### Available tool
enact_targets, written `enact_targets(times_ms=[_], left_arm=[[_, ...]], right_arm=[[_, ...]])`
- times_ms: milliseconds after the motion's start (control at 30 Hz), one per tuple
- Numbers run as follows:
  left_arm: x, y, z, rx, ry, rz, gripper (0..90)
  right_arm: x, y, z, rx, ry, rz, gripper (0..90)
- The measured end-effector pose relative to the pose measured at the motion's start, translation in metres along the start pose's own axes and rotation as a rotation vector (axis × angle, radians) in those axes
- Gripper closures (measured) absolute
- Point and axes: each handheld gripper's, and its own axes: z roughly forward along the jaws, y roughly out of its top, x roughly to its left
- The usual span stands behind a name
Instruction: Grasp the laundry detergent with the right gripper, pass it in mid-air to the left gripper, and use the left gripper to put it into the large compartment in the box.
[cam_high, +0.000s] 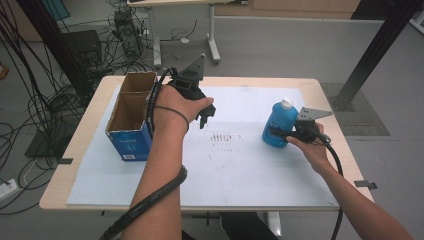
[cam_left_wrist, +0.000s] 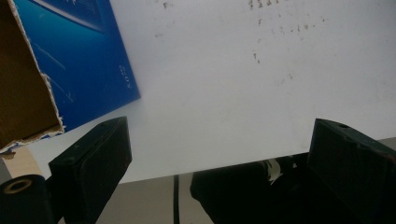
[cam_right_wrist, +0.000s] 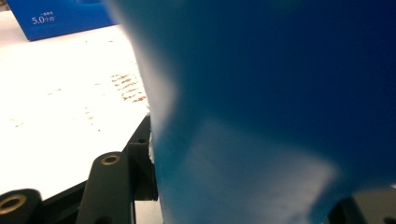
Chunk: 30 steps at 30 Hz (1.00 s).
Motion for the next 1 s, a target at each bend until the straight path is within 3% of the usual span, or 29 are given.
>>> enact_targets(times_ms=[1000], left_arm=[[-0.0013, 0.0001, -0.0032, -0.004, 0.009, 0.001, 6.7]], right_arm=[[0.0003, -0.0005, -0.0001, -0.003, -0.004, -0.003, 43.0]])
